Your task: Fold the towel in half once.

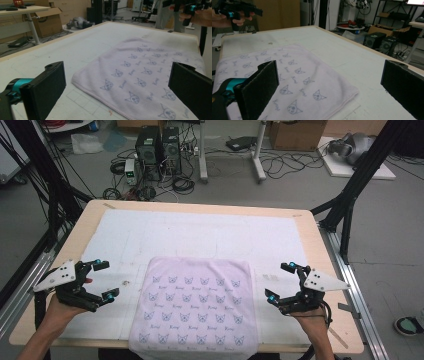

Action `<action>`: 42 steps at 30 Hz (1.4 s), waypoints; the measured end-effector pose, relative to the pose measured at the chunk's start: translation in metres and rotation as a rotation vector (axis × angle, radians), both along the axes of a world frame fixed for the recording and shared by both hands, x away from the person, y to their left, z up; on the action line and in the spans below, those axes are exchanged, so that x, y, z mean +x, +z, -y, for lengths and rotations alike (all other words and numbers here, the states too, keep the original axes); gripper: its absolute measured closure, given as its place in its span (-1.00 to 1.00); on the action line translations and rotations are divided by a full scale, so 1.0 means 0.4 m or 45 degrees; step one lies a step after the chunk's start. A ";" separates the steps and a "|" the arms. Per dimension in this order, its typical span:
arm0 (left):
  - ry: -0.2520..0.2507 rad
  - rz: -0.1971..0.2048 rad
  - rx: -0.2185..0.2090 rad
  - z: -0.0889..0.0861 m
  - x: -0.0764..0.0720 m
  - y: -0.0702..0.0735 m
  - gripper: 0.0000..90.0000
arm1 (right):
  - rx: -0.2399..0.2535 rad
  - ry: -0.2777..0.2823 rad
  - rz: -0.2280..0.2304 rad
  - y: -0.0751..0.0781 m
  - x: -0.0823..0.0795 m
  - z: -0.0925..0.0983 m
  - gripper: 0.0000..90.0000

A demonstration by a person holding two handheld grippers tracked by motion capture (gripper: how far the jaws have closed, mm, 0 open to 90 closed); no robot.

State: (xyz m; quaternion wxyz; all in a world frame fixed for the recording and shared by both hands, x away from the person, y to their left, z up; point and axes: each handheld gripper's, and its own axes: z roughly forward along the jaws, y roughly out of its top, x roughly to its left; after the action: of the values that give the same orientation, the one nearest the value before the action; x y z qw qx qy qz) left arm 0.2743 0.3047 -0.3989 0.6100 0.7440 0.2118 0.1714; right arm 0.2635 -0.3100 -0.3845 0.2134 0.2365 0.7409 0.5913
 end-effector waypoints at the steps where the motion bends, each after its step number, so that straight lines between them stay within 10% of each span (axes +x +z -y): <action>1: -0.003 -0.001 0.005 0.000 0.001 0.000 -0.96 | 0.000 -0.004 0.007 0.001 0.002 0.001 -0.99; 15: -0.045 -0.017 0.118 0.030 0.036 0.035 -0.96 | -0.108 0.023 -0.055 0.030 0.047 -0.031 -0.99; 27: -0.094 -0.064 0.317 0.101 0.143 0.077 -0.96 | -0.346 0.037 -0.172 0.072 0.171 -0.090 -0.98; 42: 0.007 -0.273 0.433 0.136 0.294 0.055 -0.93 | -0.604 0.080 -0.362 0.047 0.335 -0.157 -0.90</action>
State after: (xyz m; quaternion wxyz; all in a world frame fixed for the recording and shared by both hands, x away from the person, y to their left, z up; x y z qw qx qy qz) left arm 0.3918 0.2505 -0.3768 0.4490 0.8498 0.2456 0.1263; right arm 0.3975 -0.2474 -0.3658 0.1381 0.2375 0.8881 0.3685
